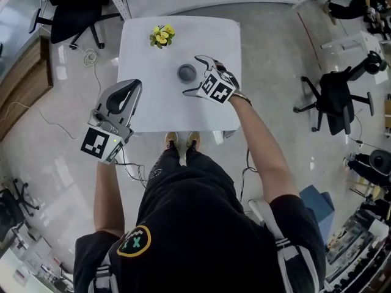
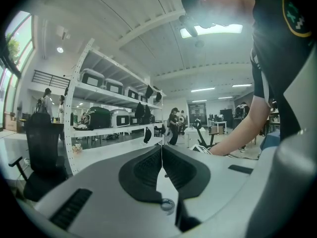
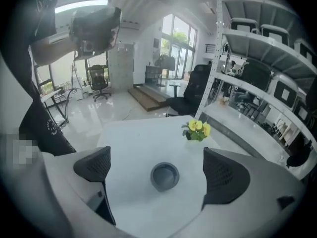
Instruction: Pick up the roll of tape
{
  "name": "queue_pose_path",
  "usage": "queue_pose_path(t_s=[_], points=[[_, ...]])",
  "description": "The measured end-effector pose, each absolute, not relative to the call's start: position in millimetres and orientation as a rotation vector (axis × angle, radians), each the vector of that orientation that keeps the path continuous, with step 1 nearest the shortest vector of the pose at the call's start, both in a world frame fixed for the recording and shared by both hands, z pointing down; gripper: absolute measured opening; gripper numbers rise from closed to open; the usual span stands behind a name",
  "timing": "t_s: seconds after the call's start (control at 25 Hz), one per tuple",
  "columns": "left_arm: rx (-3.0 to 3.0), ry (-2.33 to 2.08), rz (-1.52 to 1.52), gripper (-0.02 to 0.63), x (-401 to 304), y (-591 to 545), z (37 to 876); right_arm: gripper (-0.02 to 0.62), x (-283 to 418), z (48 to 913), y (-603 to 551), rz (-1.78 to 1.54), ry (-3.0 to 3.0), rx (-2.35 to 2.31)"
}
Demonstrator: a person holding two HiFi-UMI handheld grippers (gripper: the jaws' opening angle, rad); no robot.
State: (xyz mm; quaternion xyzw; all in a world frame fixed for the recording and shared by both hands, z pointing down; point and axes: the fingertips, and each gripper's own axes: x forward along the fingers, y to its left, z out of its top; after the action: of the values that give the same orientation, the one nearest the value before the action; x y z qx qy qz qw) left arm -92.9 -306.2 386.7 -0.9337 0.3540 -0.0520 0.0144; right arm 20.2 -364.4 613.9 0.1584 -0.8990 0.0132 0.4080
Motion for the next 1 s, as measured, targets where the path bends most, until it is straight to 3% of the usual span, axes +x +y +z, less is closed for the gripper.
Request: queue_pose_path(t_s=[0.44,1.0], points=[[-2.905,1.099,-0.171,0.021,-96,-314,388,0.594,22,730,-368,0.146,-2.032,0.224],[-2.980,1.188,-0.167,0.021,-99,-324,392,0.555,-4,799,-356,0.161,-1.899,0.080]])
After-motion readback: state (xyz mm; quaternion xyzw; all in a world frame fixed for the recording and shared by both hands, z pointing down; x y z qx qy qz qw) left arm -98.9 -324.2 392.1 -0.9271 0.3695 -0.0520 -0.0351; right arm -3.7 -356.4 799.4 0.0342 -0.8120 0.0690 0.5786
